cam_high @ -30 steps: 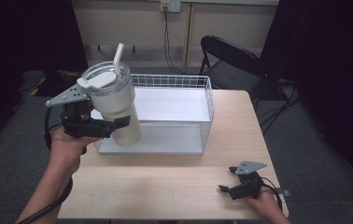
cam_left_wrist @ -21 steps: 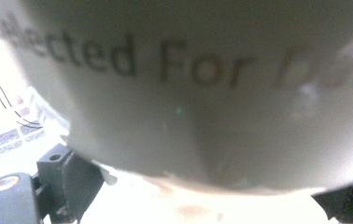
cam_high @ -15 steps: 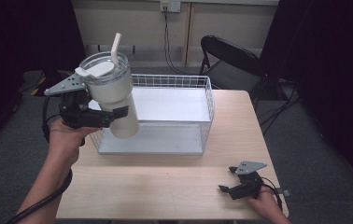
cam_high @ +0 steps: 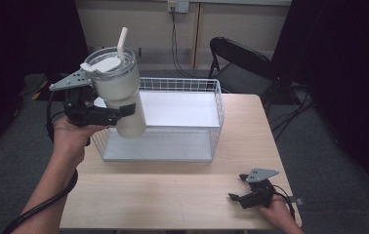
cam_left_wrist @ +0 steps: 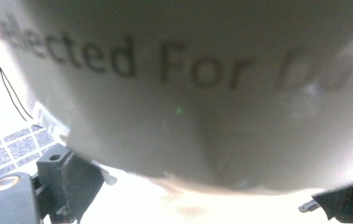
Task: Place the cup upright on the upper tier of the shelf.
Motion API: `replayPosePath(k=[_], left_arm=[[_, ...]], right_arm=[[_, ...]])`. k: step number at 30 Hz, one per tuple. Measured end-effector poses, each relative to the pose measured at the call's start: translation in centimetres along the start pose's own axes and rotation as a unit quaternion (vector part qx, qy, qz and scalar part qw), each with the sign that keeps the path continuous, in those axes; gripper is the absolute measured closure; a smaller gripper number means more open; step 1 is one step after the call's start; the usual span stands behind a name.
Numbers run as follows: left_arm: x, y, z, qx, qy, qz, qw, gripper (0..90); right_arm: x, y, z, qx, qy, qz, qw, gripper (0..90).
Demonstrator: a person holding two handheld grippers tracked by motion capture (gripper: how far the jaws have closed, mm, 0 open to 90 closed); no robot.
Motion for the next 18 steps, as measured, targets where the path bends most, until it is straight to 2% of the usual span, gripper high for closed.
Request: replayPosePath(k=[5, 18], left_arm=[[0.8, 0.5, 0.0, 0.002, 0.009, 0.005, 0.9999, 9.8], [1.9, 1.7, 0.4, 0.001, 0.008, 0.019, 0.9998, 9.8]], right_arm=[[0.0, 0.0, 0.0, 0.0, 0.0, 0.0, 1.0, 13.0], [0.0, 0.0, 0.0, 0.0, 0.0, 0.0, 1.0, 13.0]])
Point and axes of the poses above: each handheld gripper's, and its own axes: x roughly forward along the jaws, z roughly out of its top, y roughly to its left, the point moved 8 cm from there along x, roughly forward along the jaws, and after that the axes turned 13 degrees about x, right-handed, at the moved point
